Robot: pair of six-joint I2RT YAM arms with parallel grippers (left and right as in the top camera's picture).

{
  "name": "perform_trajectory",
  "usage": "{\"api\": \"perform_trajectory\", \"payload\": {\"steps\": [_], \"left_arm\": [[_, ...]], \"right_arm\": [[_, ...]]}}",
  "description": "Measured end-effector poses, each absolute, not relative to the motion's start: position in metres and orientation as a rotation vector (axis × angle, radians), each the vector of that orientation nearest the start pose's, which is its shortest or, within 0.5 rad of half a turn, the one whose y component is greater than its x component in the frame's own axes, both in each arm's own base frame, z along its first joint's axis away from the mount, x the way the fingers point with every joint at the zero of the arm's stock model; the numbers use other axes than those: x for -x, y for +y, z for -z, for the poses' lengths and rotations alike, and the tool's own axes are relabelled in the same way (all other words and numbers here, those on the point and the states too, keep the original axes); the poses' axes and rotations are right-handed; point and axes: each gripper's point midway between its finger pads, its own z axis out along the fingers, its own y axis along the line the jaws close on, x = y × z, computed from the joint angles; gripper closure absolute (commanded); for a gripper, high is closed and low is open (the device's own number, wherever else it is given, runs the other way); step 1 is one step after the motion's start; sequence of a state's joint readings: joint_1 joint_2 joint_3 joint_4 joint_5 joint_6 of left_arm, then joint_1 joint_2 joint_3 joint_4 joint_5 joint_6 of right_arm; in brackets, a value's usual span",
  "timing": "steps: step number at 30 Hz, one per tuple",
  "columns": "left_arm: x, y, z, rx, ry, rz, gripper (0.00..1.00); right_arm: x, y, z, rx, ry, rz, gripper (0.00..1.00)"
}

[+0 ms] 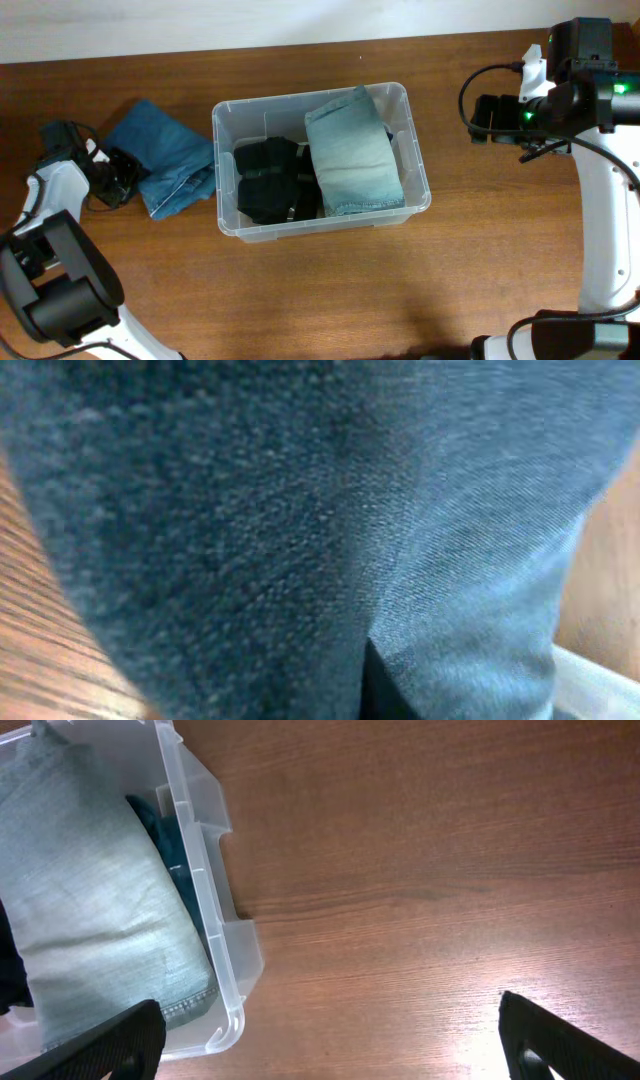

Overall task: Pack container
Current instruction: 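Move the left gripper back and grasp the medium-blue jeans, then lay the medium-blue jeans into the bin's left side and press down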

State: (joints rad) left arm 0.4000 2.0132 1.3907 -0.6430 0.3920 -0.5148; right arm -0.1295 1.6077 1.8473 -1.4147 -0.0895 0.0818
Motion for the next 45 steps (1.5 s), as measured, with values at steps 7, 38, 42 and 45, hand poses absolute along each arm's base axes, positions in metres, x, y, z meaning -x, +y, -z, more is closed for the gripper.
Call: {"api": "perform_trajectory", "payload": {"steps": [7, 38, 42, 45], "left_arm": [[-0.433, 0.097, -0.115, 0.967, 2.45, 0.591, 0.99], [-0.38, -0.174, -0.169, 0.068, 2.72, 0.637, 0.16], [-0.376, -0.151, -0.134, 0.122, 2.835, 0.435, 0.01], [-0.375, -0.127, -0.125, 0.164, 2.862, 0.265, 0.01]], "right_arm": [[-0.347, -0.03, -0.268, -0.265, 2.729, -0.11, 0.01], [-0.347, -0.03, -0.268, -0.264, 2.729, -0.109, 0.02], [-0.347, -0.03, -0.268, -0.263, 2.729, -0.109, 0.02], [-0.347, -0.03, -0.268, -0.263, 2.729, -0.109, 0.01]]}}
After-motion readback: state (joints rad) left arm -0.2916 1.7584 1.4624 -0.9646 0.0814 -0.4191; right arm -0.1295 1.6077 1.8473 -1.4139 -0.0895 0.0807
